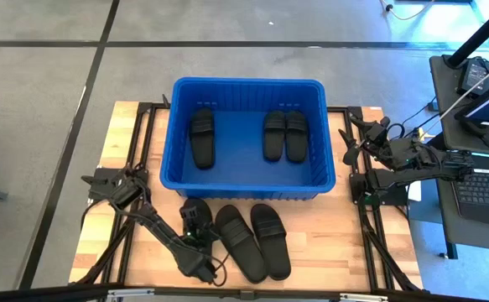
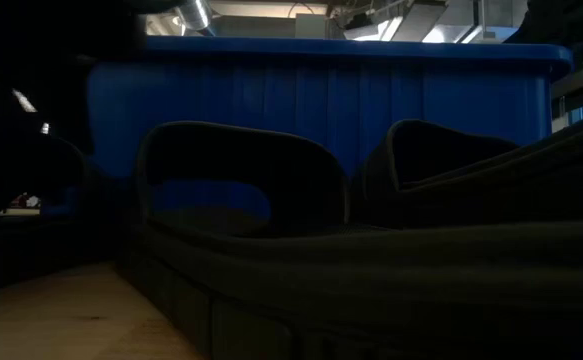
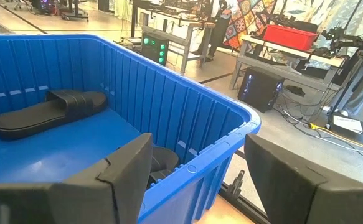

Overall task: Pick and place slides into bin
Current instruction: Put the black slide into the blue organizer bin

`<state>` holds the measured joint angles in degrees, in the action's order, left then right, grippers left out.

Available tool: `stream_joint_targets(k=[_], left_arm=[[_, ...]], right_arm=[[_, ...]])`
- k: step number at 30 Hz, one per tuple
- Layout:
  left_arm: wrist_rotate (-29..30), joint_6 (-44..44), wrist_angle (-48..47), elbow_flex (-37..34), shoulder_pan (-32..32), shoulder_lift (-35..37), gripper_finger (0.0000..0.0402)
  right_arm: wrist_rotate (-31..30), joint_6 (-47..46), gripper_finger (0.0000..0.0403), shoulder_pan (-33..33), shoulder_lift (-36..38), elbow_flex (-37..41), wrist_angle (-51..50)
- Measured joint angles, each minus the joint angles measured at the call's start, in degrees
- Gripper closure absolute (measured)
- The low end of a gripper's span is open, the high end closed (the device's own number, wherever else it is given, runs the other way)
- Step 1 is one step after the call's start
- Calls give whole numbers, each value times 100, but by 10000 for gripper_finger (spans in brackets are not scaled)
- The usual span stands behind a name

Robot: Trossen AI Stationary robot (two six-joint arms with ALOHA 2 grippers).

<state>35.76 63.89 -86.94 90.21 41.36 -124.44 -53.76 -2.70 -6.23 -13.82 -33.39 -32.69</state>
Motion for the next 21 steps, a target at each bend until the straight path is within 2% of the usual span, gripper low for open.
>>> stream_joint_targets(k=[6,10,15,21], left_arm=[[-172,-3,260,-65,-208,0,128],[-466,-10,503,-189,-328,0,151],[-682,-126,555,-219,-360,0,213],[-1007,-168,498,-219,-360,4,317]], right_arm=[[0,0,147,1,-1,0,0],[0,1,147,1,-1,0,1],[0,2,147,-1,-1,0,2],[0,4,147,0,-1,0,2]])
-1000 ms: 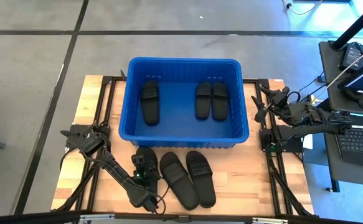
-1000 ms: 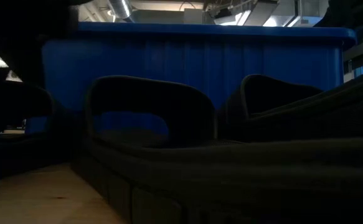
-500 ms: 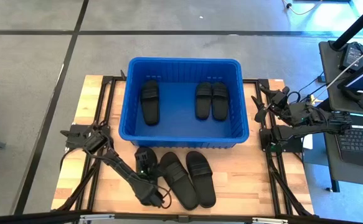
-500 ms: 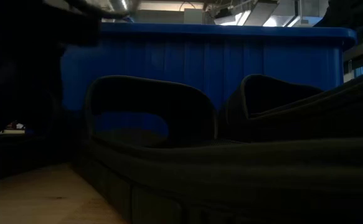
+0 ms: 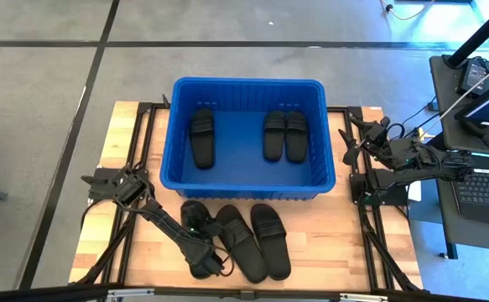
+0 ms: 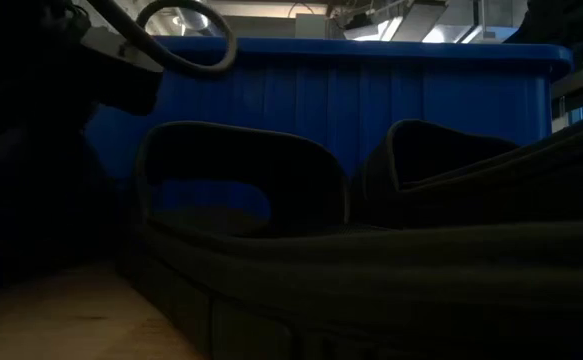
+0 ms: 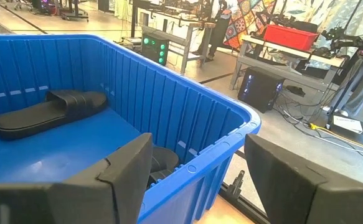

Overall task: Pick and place slides into bin
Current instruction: Put the black slide into the blue organizer bin

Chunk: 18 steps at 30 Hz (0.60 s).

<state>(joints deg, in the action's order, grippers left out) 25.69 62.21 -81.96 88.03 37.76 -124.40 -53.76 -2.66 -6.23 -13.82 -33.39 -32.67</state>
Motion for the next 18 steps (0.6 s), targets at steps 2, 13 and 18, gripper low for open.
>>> stream_joint_targets(k=[2,13,18], left_arm=[[-112,-6,-6,0,0,6,357],[-715,-245,-609,893,19,31,393],[-694,-365,-791,1323,200,227,394]], right_arm=[[0,0,147,0,0,0,0],[0,0,147,1,0,0,0],[0,-4,147,0,0,0,4]])
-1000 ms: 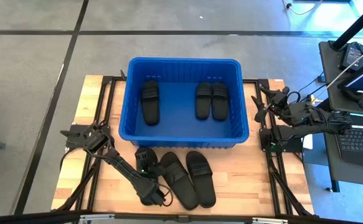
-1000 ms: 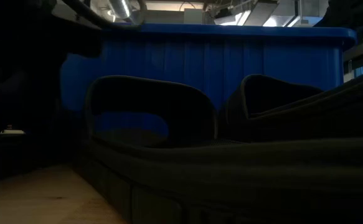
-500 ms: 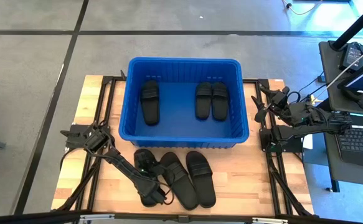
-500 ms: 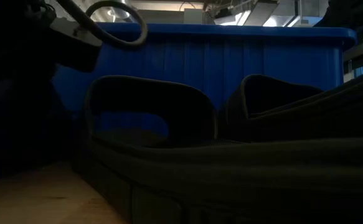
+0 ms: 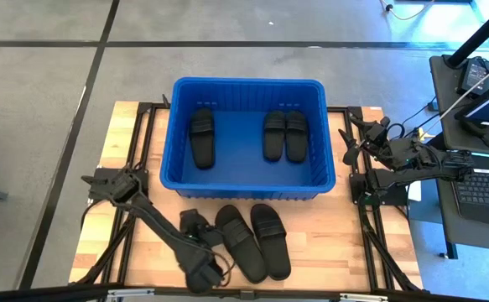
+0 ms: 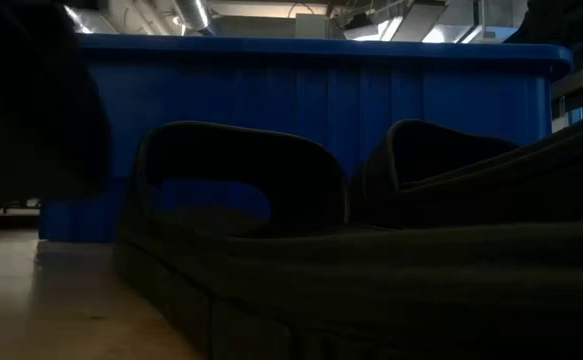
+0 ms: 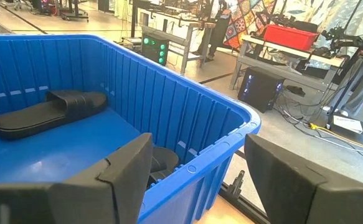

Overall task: Pick and place slides into bin
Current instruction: Put the black slide into the blue organizer bin

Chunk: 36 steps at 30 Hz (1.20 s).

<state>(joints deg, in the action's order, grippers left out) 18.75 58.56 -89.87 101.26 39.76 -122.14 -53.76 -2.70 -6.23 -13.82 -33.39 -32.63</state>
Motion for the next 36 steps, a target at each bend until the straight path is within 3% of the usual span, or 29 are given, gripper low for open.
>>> stream_joint_targets(k=[11,13,18,21,28,36], left_arm=[[88,1012,363,293,564,1224,395],[525,1002,635,426,628,1461,395],[2484,595,1169,692,616,1935,394],[3150,213,1205,848,515,2179,395],[3914,-911,1259,1078,-269,2442,395],[3935,-2505,1264,1167,-1944,2445,395]], right_arm=[[2,-20,147,0,2,-1,12],[1,-22,147,1,2,-2,12],[2,-24,147,1,2,-1,10],[2,-25,147,0,2,-2,7],[2,-24,147,0,2,-1,-4],[2,-16,147,1,2,-2,-4]])
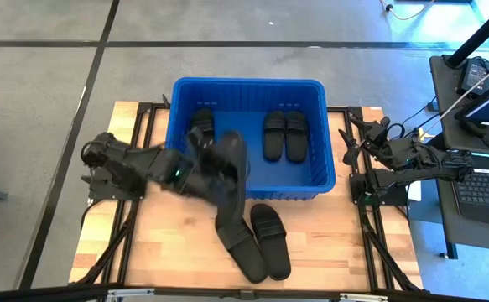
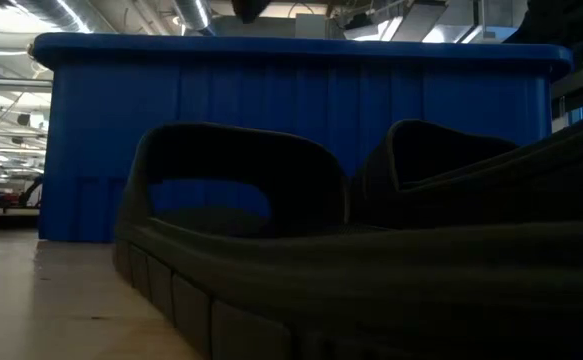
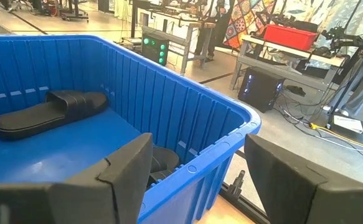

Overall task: Pick and place slides into bin
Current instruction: Put the black slide into the blue organizer bin

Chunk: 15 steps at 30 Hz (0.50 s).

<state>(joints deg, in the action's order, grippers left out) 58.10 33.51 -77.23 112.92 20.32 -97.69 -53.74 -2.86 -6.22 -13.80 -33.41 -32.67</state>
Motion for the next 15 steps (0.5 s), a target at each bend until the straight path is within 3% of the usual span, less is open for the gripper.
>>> stream_joint_targets(k=[9,15], left_arm=[[-154,-1759,102,-91,-1533,-55,395],[-654,-2934,444,-493,-2390,-55,395]], right_arm=[[-2,18,147,0,0,2,0],[-1,21,147,-1,0,0,2]])
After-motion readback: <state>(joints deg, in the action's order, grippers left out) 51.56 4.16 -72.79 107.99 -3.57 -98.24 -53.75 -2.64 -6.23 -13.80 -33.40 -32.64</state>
